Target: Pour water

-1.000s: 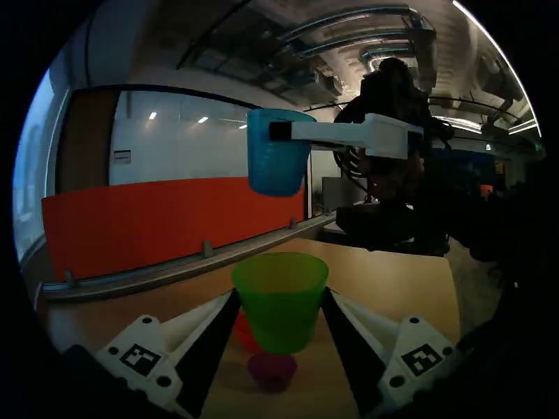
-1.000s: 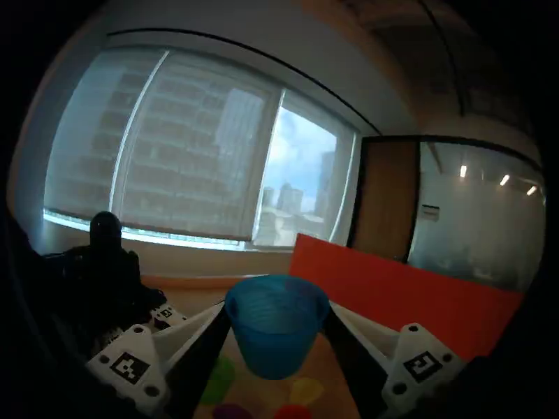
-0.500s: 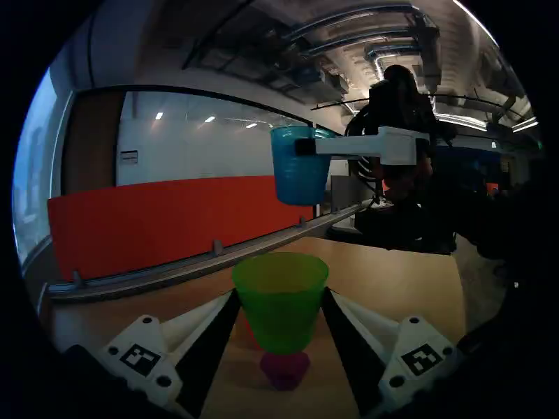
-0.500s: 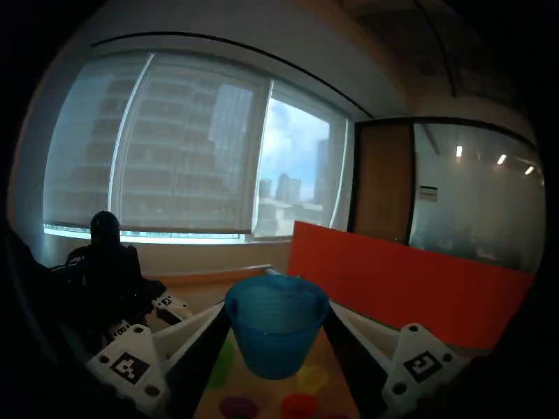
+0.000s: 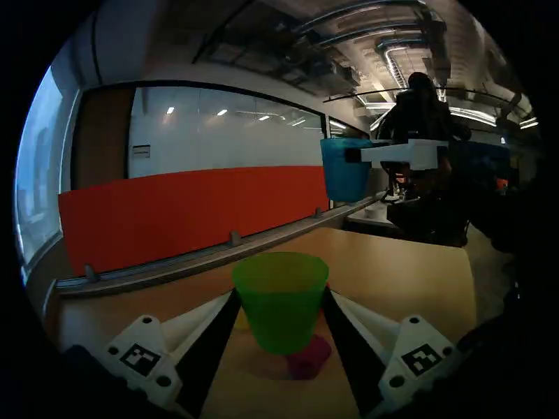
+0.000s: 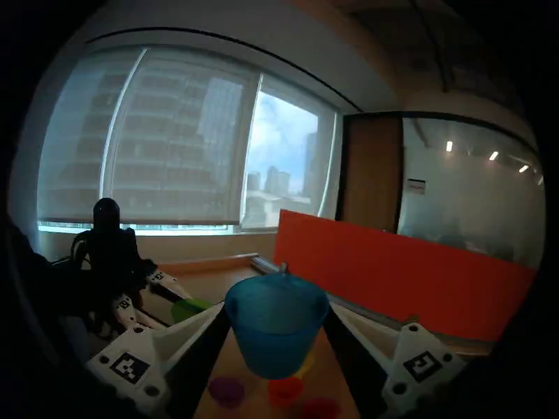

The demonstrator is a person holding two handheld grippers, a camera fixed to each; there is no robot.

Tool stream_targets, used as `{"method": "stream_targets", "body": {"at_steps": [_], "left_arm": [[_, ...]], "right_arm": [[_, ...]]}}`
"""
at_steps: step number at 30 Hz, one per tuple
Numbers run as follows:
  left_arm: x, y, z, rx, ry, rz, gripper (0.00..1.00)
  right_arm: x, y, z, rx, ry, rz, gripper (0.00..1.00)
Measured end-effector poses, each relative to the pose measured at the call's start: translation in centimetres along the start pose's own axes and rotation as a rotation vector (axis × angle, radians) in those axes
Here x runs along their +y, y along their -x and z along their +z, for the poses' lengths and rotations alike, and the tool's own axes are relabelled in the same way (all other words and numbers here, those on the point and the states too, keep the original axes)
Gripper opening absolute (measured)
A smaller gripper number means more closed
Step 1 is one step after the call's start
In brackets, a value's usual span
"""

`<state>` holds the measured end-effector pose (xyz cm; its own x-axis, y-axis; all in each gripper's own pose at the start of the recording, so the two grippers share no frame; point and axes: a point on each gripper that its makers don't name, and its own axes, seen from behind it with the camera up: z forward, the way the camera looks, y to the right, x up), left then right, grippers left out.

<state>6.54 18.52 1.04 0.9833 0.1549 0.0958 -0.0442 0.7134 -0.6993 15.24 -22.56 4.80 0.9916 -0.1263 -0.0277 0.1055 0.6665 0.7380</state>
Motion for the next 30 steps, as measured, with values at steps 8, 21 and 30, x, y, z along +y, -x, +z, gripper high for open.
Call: {"method": "stream_targets", "body": {"at_steps": [8, 21, 30], "left_arm": [[-0.6, 1.5, -0.1, -0.052, -0.015, 0.016, 0.83], [-0.8, 4.5, 0.1, -0.158, -0.01, 0.043, 0.83], [-0.6, 6.5, 0.4, -0.22, 0.001, 0.053, 0.83]], "right_arm": [[0.7, 2.4, -0.9, -0.04, 0.027, -0.026, 0.91], [0.6, 6.6, -1.6, -0.098, 0.011, 0.004, 0.91], [0.6, 9.7, -2.2, -0.162, -0.006, 0.029, 0.91]]}}
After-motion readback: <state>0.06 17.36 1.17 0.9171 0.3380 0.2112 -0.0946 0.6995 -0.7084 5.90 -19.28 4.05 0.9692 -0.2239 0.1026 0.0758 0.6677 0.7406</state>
